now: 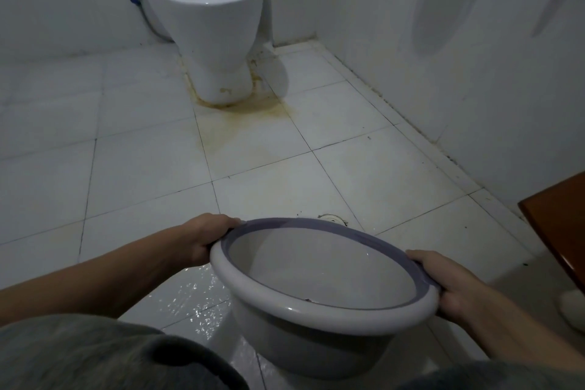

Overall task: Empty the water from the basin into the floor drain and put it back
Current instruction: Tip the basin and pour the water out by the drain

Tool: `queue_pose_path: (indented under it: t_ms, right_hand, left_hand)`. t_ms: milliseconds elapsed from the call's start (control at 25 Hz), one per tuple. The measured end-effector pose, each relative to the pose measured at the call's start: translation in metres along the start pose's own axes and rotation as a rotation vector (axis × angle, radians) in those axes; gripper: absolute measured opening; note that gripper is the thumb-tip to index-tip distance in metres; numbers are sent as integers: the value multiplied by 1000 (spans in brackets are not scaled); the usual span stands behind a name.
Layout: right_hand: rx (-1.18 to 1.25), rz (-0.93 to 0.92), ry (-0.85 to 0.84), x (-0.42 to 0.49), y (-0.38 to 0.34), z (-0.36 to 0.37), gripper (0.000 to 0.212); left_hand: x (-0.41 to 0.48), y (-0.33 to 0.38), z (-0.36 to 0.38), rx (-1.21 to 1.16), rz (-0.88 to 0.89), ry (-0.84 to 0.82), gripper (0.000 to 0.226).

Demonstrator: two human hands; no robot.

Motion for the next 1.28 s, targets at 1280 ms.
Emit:
queue_pose_path:
  t_ms: [1280]
  right_hand:
    - [106, 107, 0, -5, -8, 3, 20]
  left_hand:
    - [-6, 7, -3, -32, -92, -102, 25]
Point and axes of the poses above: each hand's wrist, its own x-axis towards the middle knuckle, its own z-axis out of the palm, y = z × x, the point moved 2 cm from there along x, towards the middle knuckle, and after that the axes turned 3 degrees about -y, right-handed, at the moved point
